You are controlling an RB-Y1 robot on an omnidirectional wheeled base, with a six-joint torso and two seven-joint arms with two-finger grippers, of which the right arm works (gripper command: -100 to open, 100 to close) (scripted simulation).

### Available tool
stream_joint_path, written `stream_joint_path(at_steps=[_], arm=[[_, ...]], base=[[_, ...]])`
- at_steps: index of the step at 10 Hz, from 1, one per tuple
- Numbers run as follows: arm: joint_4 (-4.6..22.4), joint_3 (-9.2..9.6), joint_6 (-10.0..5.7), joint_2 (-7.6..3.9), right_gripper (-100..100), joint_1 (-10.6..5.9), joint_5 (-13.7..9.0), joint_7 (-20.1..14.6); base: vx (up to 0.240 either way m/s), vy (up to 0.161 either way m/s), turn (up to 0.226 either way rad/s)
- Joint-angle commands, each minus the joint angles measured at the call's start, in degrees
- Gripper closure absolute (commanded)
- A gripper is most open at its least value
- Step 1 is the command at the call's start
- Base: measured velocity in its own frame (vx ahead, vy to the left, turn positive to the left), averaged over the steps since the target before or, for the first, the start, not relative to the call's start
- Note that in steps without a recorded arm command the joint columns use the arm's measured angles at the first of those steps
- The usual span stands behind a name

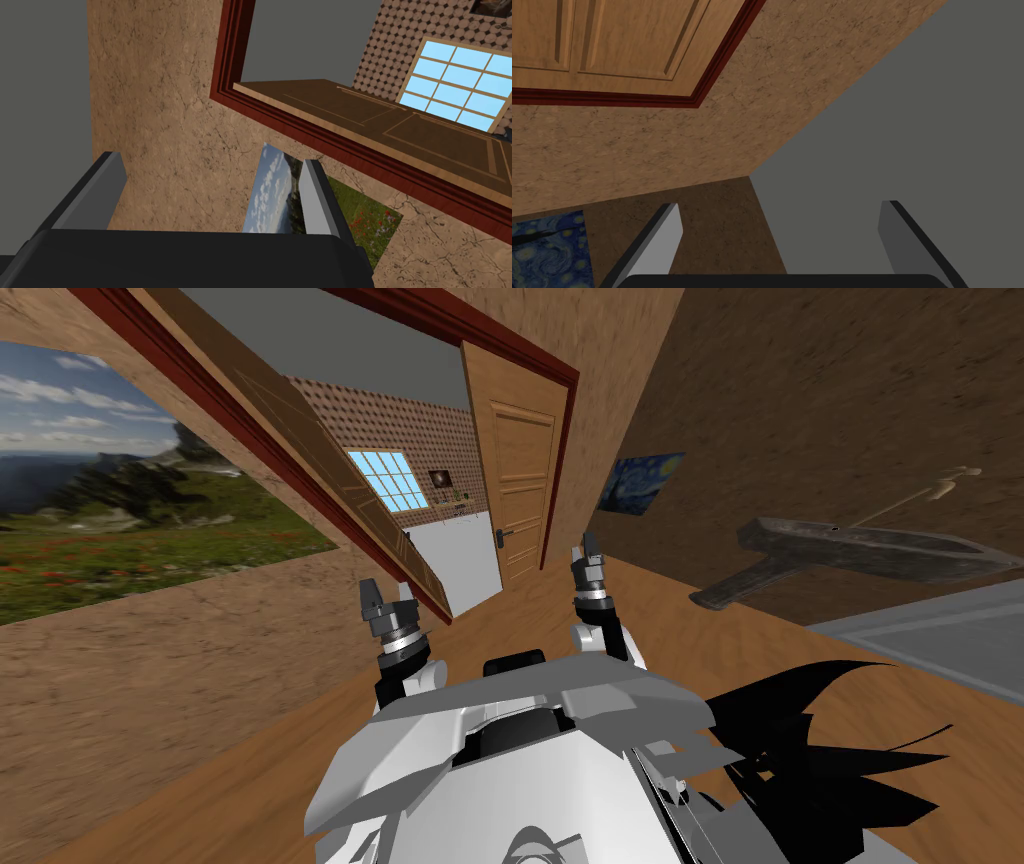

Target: Push the door open

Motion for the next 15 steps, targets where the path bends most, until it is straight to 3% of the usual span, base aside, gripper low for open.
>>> stream_joint_path(at_steps=[1, 5, 15], arm=[[1.9, 0.08, 0.11, -0.58, -100, -1.03, -0.1, -0.3], [7.7, 0.32, 0.46, -1.99, -100, -4.24, -0.3, -1.1], [19.2, 0.80, 1.14, -3.65, -100, -10.62, -0.9, -2.8]], base=[[0.061, 0.052, 0.049], [0.174, -0.067, 0.058], [0.100, -0.046, 0.042]])
